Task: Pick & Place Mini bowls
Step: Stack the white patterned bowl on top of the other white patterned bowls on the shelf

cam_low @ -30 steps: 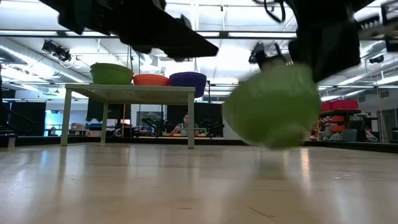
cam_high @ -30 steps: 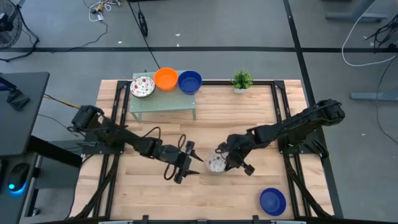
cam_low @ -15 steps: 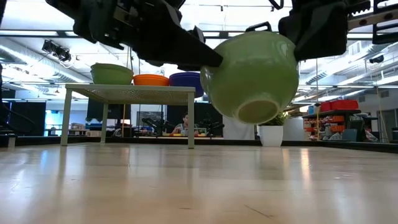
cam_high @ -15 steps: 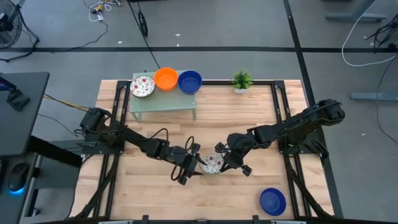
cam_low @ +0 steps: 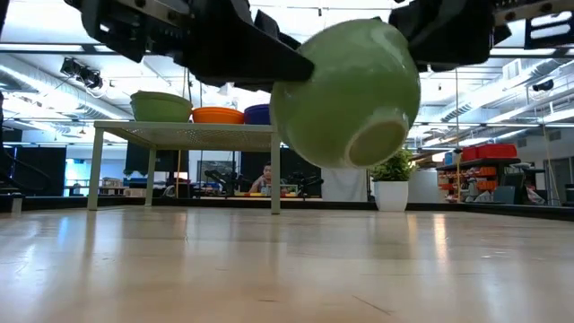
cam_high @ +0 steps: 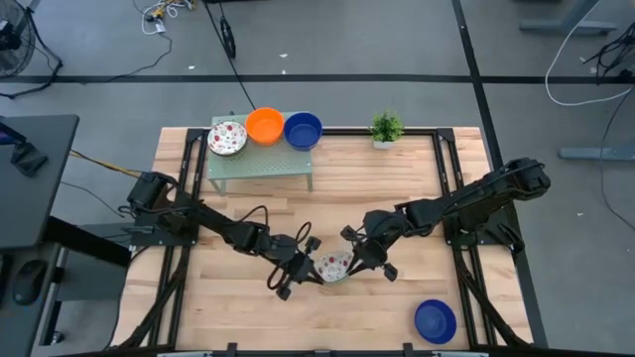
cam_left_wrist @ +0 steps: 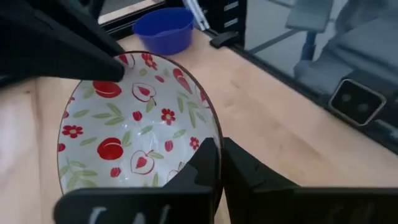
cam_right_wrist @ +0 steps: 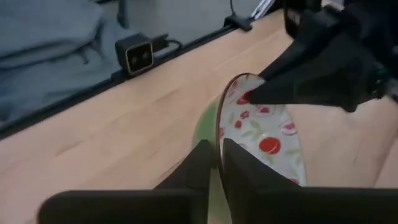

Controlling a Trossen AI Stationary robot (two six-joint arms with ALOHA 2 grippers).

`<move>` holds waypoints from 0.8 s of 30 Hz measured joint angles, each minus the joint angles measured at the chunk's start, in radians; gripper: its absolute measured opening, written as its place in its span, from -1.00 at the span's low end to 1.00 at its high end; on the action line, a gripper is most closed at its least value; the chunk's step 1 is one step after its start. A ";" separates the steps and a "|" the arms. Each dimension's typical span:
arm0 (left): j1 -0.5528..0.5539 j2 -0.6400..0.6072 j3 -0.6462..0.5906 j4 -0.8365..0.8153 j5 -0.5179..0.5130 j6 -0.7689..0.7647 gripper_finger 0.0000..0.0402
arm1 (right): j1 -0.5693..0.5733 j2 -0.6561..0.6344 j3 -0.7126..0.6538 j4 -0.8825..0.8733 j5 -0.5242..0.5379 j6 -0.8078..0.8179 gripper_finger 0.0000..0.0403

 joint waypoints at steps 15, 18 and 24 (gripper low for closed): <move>-0.081 -0.067 0.167 -0.448 -0.170 -0.128 -0.94 | 0.065 -0.115 0.001 0.011 0.002 0.123 -0.30; -0.128 -0.103 0.310 -0.795 -0.327 -0.194 -0.95 | 0.092 -0.125 -0.003 -0.053 0.011 0.156 -0.32; -0.140 -0.162 0.635 -1.419 -0.601 -0.397 -0.95 | 0.133 -0.119 -0.062 -0.054 0.106 0.173 -0.40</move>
